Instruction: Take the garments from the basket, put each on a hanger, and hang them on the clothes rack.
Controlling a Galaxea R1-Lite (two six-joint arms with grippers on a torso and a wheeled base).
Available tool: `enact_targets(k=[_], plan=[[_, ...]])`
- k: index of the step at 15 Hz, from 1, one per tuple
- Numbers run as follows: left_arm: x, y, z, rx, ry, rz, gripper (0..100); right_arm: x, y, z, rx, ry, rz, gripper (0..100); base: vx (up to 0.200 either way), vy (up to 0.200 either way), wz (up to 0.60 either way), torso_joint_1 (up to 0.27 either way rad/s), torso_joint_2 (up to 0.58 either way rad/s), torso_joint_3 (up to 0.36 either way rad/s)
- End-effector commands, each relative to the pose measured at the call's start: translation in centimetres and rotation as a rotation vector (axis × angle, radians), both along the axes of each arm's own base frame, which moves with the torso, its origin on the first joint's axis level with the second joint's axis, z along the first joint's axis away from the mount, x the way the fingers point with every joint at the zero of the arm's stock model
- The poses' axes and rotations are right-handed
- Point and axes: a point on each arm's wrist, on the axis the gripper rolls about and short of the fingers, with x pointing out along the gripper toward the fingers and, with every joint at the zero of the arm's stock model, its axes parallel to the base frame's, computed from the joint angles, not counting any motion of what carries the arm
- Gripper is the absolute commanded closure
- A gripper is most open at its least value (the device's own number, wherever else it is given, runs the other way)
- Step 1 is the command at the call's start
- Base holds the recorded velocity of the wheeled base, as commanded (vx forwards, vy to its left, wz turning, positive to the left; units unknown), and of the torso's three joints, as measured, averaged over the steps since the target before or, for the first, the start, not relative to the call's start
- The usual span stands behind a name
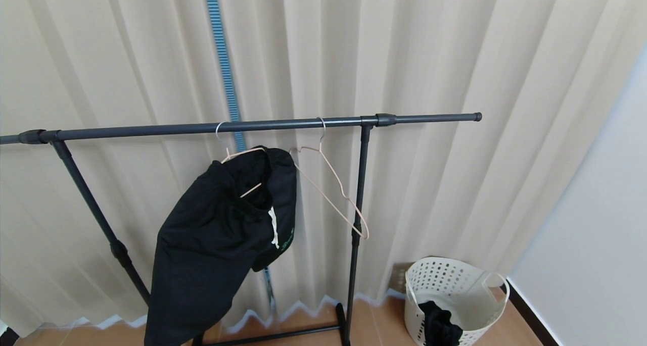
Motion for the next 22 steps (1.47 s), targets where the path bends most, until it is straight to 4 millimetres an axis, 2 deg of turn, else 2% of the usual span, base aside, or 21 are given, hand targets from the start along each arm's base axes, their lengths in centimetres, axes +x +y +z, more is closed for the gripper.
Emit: enact_targets(k=[1, 4, 9, 12, 22], plan=[[-0.1, 0.1, 0.0, 0.003, -0.011, 0.083, 0, -0.1, 0.0, 0.0, 0.005, -0.018, -0.020, 0, 0.000, 0.000, 0.00, 0.000, 0.00, 0.000], [-0.9, 0.1, 0.1, -0.003, -0.115, 0.162, 0, -0.2, 0.0, 0.0, 0.006, -0.022, -0.077, 0, 0.000, 0.000, 0.00, 0.000, 0.00, 0.000], [-2.4, 0.1, -0.1, -0.011, -0.307, 0.142, 0, -0.9, 0.2, -0.1, 0.013, -0.106, -0.282, 0, 0.000, 0.000, 0.00, 0.000, 0.00, 0.000], [-3.1, 0.0, -0.3, 0.004, -0.394, 0.093, 0, -1.5, 0.2, -0.2, 0.027, -0.180, -0.340, 0, 0.000, 0.000, 0.00, 0.000, 0.00, 0.000], [-3.1, 0.0, -0.2, -0.028, -0.399, 0.075, 0, -1.5, 0.3, -0.2, 0.080, -0.168, -0.296, 0, 0.000, 0.000, 0.00, 0.000, 0.00, 0.000]])
